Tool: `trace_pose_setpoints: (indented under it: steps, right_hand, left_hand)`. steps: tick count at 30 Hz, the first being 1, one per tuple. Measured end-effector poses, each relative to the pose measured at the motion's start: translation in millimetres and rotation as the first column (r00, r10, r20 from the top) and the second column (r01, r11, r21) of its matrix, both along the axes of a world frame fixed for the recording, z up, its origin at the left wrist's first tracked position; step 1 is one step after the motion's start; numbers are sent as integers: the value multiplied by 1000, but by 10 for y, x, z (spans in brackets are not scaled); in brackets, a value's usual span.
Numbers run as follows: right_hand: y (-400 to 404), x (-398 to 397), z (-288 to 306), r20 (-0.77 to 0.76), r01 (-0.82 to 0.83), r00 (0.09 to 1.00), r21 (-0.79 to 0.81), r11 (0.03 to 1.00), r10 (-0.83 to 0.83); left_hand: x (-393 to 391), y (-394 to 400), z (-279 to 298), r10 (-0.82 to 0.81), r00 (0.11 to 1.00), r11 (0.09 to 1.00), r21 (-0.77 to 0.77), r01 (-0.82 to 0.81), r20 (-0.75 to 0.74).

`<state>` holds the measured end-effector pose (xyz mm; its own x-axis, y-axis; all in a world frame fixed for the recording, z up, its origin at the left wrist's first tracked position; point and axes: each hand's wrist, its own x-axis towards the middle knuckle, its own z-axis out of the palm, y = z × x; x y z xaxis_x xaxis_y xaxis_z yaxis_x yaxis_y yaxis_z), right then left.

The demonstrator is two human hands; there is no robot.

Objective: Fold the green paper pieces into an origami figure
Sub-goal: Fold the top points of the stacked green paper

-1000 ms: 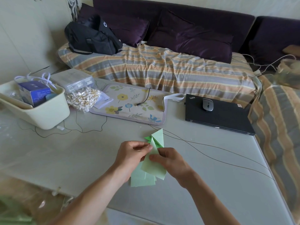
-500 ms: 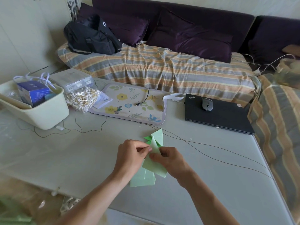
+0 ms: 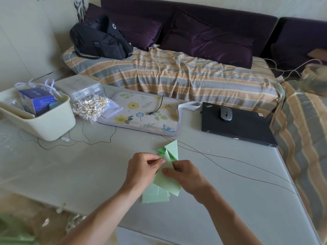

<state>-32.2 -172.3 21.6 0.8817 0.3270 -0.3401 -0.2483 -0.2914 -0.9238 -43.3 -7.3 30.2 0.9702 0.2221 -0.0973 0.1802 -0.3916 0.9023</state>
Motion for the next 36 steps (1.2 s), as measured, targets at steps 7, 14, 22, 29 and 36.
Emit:
trace_pose_setpoints:
  steps: [7, 14, 22, 29, 36]
  right_hand:
    - [19, -20, 41, -5, -86, 996, 15, 996, 86]
    - [26, -28, 64, -15, -101, 995, 64, 993, 102]
    - [45, -20, -5, 16, -56, 998, 53, 997, 55]
    - [43, 1, -27, 28, -63, 998, 53, 997, 61]
    - [41, 18, -75, 57, -73, 996, 61, 995, 69]
  left_hand:
    - [4, 17, -12, 27, 998, 974, -222, -41, -62]
    - [10, 1, 5, 35, 997, 962, -267, -50, -63]
    - [34, 0, -15, 65, 997, 968, -241, -71, -33]
    - [32, -3, -9, 71, 996, 965, -248, -81, -49]
    - [26, -19, 28, 87, 994, 953, -286, -102, -64]
